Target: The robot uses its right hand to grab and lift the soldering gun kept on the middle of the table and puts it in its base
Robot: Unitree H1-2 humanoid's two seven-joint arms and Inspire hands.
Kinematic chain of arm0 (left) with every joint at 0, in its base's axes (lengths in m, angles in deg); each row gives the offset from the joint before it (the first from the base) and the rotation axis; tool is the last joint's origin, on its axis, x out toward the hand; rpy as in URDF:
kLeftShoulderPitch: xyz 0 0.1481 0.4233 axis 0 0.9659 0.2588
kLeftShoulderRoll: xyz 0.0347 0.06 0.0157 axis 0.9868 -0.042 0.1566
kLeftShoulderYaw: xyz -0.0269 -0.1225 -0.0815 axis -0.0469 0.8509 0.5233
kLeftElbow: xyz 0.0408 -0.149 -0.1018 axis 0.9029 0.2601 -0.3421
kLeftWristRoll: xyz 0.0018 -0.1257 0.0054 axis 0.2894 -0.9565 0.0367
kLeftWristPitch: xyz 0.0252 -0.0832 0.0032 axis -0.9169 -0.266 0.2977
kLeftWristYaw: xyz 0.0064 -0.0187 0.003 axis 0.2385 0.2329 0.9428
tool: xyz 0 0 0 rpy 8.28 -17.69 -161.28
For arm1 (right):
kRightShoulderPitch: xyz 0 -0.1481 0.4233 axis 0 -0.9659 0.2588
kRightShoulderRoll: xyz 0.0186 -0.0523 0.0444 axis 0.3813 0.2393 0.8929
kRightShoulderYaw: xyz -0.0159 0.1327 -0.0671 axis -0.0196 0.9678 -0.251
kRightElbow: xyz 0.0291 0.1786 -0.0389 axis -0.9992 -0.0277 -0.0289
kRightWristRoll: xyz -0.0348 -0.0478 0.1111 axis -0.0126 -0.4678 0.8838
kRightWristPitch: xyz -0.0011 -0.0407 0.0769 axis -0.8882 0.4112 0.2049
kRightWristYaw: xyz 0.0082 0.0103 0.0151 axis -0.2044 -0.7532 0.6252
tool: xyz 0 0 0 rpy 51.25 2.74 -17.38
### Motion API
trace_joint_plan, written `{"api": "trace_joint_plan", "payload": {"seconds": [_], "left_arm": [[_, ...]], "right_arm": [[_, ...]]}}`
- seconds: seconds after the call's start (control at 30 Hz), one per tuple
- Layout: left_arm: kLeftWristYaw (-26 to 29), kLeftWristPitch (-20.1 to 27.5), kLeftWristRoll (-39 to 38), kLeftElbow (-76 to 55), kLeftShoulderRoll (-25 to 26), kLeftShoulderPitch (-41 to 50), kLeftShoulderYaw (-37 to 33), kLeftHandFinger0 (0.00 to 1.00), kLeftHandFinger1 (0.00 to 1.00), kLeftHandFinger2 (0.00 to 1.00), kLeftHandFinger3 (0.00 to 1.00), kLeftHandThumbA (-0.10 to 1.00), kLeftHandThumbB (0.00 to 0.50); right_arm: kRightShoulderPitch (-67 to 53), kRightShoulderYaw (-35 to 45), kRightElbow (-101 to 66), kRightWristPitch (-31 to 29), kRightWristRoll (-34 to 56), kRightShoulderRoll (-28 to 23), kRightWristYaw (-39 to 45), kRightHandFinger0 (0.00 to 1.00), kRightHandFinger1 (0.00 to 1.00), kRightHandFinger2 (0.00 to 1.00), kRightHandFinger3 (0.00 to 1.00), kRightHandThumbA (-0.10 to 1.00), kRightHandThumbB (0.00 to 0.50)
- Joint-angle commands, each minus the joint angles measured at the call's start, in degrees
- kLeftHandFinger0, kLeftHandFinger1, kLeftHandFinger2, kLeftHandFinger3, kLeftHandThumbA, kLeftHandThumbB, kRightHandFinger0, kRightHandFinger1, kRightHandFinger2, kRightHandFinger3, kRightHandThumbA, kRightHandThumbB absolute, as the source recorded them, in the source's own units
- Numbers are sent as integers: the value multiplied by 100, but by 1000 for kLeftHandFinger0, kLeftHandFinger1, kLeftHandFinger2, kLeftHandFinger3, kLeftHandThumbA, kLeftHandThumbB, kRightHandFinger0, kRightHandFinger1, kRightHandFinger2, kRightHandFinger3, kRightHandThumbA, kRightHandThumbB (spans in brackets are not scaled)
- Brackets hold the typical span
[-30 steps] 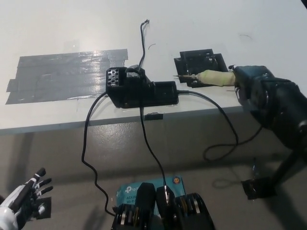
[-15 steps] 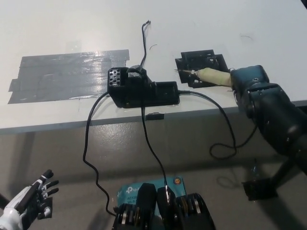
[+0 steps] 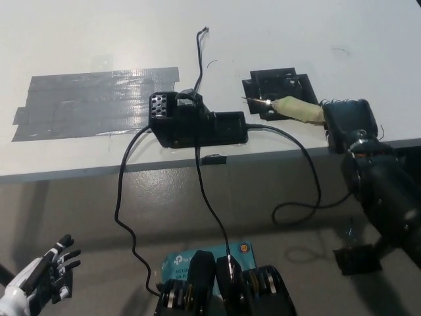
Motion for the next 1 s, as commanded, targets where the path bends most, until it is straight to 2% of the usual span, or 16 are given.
{"api": "trace_joint_plan", "payload": {"seconds": [0.0, 0.07, 0.23, 0.3, 0.37, 0.43, 0.53, 0.6, 0.67, 0.7, 0.77, 0.83, 0.87, 0.9, 0.93, 0.97], "left_arm": [[-125, 146, 72, -120, 228, 2, 10, 1000, 1000, 1000, 1000, 802, 112], [-130, 140, 62, -93, 230, 3, 22, 1000, 1000, 1000, 1000, 795, 107], [-136, 153, 47, -37, 226, 18, 44, 1000, 1000, 1000, 1000, 788, 105], [-156, 180, 27, 7, 219, 6, 53, 1000, 1000, 1000, 1000, 782, 108], [-149, 196, 42, 1, 220, 5, 47, 991, 1000, 1000, 1000, 790, 117], [-130, 178, 40, 1, 210, 1, 56, 982, 1000, 1000, 1000, 786, 119], [-129, 157, 18, -2, 213, 1, 83, 986, 1000, 1000, 1000, 781, 111], [-144, 151, 23, -17, 232, 9, 75, 994, 1000, 1000, 1000, 790, 109], [-160, 250, 64, 53, 252, -4, 52, 984, 1000, 1000, 1000, 798, 121], [-145, 213, 50, 28, 245, 1, 66, 983, 1000, 1000, 1000, 799, 120], [-133, 206, 51, 14, 249, 15, 75, 982, 1000, 1000, 1000, 800, 121], [-108, 154, 29, -53, 237, 40, 99, 964, 1000, 1000, 1000, 796, 111], [-112, 148, 30, -64, 246, 46, 99, 960, 1000, 1000, 1000, 800, 101], [-111, 124, 27, -78, 254, 50, 104, 952, 1000, 1000, 1000, 799, 110], [-101, 108, 24, -60, 256, 45, 113, 949, 1000, 1000, 1000, 796, 117], [-104, 115, 31, -41, 264, 36, 111, 949, 1000, 1000, 1000, 795, 117]], "right_arm": [[-446, 331, 154, -1031, 468, -65, -828, 0, 259, 564, 193, -96, 0], [-449, 498, 104, -1098, 501, -77, -892, 1, 376, 712, 204, -100, 0], [-451, 882, 19, -1380, 673, -71, -1094, 0, 379, 698, 142, -100, 0], [-427, 1264, -304, -1256, 951, -86, -960, 0, 399, 726, 267, -100, 11], [-391, 1359, -425, -1184, 953, -104, -820, 0, 406, 727, 516, -100, 36], [-388, 1416, -518, -1205, 963, -125, -785, 0, 368, 690, 546, -100, 63], [-345, 1488, -813, -1229, 948, -234, -699, 0, 322, 653, 542, -100, 80], [-302, 1469, -897, -1261, 884, -297, -663, 0, 298, 621, 492, -100, 42], [-226, 1399, -926, -1431, 797, -416, -687, 0, 312, 613, 425, -100, 51], [-143, 1374, -933, -1579, 754, -503, -745, 62, 394, 647, 427, -100, 36], [-78, 1363, -1022, -1622, 794, -565, -577, 34, 382, 599, 372, -100, 10], [39, 1325, -1176, -1491, 714, -650, -384, 0, 296, 557, 384, -100, 53], [93, 1298, -1220, -1473, 684, -684, -305, 0, 255, 519, 502, -100, 143], [198, 1229, -1327, -1456, 581, -767, -173, 0, 167, 438, 421, -100, 161], [271, 1158, -1351, -1511, 478, -820, -173, 0, 91, 371, 252, -100, 162], [327, 1120, -1312, -1567, 449, -840, -211, 0, 79, 368, 202, -100, 161]]}}
